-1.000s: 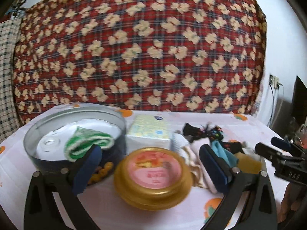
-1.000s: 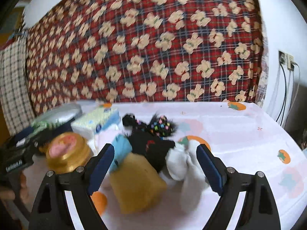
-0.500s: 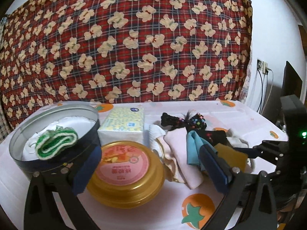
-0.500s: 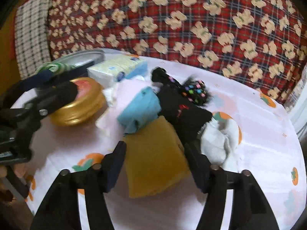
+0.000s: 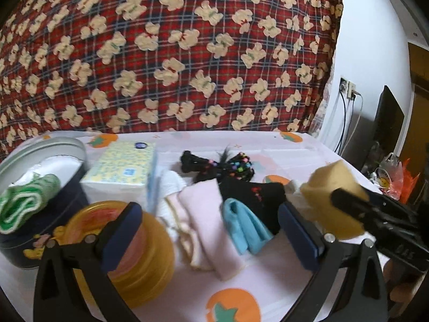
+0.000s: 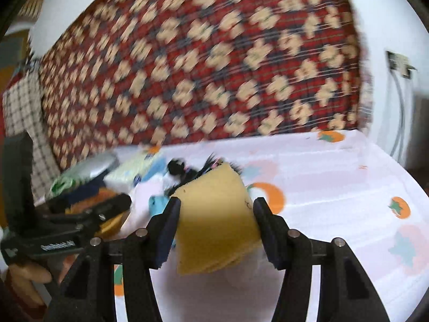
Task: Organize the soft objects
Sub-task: 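Grasp the blue cloth with the left gripper while the right gripper holds the sponge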
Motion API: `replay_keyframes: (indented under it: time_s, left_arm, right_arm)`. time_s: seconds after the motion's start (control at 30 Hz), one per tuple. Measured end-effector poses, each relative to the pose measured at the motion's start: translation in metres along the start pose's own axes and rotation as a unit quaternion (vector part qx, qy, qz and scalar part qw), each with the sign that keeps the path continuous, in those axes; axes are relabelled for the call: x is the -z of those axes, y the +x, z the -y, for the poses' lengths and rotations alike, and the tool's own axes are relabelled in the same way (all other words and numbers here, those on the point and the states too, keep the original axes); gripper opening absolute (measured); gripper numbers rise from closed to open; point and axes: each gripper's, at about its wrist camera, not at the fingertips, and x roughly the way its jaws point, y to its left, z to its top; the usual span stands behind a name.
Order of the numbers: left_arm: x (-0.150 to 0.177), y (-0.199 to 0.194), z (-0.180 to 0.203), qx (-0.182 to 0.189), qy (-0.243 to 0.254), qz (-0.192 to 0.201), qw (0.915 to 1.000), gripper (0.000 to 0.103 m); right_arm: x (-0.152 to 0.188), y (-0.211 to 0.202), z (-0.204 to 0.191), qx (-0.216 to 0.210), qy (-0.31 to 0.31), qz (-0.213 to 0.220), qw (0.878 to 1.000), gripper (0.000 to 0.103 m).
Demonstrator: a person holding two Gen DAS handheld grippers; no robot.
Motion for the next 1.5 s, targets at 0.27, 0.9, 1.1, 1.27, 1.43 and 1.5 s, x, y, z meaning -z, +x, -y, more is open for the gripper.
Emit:
replay_keyframes:
  time_s: [0.27, 0.9, 1.1, 1.27, 1.43, 1.5]
  left_arm:
    - [0.002, 0.029, 0.021, 0.030, 0.003, -0.055, 0.9981, 0.075]
    - [0.008, 0.085, 0.033, 0.063, -0.013, -0.173, 0.9828, 0.018]
    - [0.002, 0.064, 0.035, 0.088, -0.009, -0.120, 0.9888, 0.010]
    - [-0.002, 0.034, 0.042, 0.109, 0.015, -0.041, 0.9930, 0.010]
    - [-0.002, 0.008, 0.040, 0.117, 0.025, 0.020, 0.9926, 0.010]
    - [-0.002, 0.005, 0.040, 0.117, 0.025, 0.024, 0.9925, 0.010]
  right_arm:
    - [-0.004, -0.011, 0.004, 0.017, 0.010, 0.033, 0.999, 0.058]
    - [0.001, -0.016, 0.037, 0.015, 0.099, 0.042, 0.994, 0.059]
    - [0.003, -0.021, 0.041, 0.027, 0.110, 0.054, 0.992, 0.058]
    - [0.003, -0.026, 0.034, 0.043, 0.094, 0.069, 0.992, 0.058]
    - [0.002, -0.033, 0.025, 0.070, 0.070, 0.086, 0.991, 0.058]
    - [0.002, -0.035, 0.019, 0.080, 0.057, 0.092, 0.991, 0.058]
